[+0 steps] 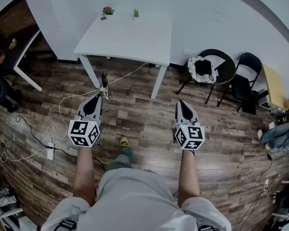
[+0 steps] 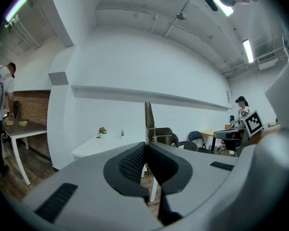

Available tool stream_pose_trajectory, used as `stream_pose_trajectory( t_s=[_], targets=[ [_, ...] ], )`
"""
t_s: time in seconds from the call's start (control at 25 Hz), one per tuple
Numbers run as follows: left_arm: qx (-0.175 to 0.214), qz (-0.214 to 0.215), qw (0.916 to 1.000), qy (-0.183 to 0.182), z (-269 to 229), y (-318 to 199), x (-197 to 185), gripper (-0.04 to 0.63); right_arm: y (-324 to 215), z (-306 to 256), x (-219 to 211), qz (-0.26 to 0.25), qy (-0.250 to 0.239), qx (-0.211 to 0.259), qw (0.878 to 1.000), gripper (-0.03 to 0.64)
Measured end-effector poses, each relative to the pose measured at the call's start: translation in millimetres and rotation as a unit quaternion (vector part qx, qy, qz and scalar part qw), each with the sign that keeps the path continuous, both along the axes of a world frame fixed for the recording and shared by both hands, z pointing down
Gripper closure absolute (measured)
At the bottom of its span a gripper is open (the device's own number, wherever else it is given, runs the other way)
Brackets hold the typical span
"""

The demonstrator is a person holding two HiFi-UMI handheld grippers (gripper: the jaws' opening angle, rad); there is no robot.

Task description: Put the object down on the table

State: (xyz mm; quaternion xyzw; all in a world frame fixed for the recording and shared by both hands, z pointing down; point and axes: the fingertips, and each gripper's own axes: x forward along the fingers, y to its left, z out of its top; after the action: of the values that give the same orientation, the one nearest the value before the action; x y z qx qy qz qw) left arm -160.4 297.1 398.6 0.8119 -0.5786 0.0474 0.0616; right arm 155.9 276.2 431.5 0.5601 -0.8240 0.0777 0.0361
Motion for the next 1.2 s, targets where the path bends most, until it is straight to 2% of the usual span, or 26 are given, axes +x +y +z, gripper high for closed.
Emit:
stream_pose_trajectory(
  t_s=[0.48, 0.72, 1.2],
  targets=[
    [-0.011, 0.029, 0.9993, 0.018, 8, -138, -59, 0.572, -125, -5, -61, 0.030, 0.008, -0.004, 1.000, 0.609],
    [-0.013, 0.044, 0.9985, 0.030, 10, -199, -77, 0.572, -174, -8, -80, 0.045, 0.015, -0.004, 0.999, 0.609],
    [-0.018, 0.053, 0.9977, 0.038, 19, -252, -93, 0.572, -232, -7, -94, 0.058, 0.007, 0.002, 0.998, 0.609]
  ],
)
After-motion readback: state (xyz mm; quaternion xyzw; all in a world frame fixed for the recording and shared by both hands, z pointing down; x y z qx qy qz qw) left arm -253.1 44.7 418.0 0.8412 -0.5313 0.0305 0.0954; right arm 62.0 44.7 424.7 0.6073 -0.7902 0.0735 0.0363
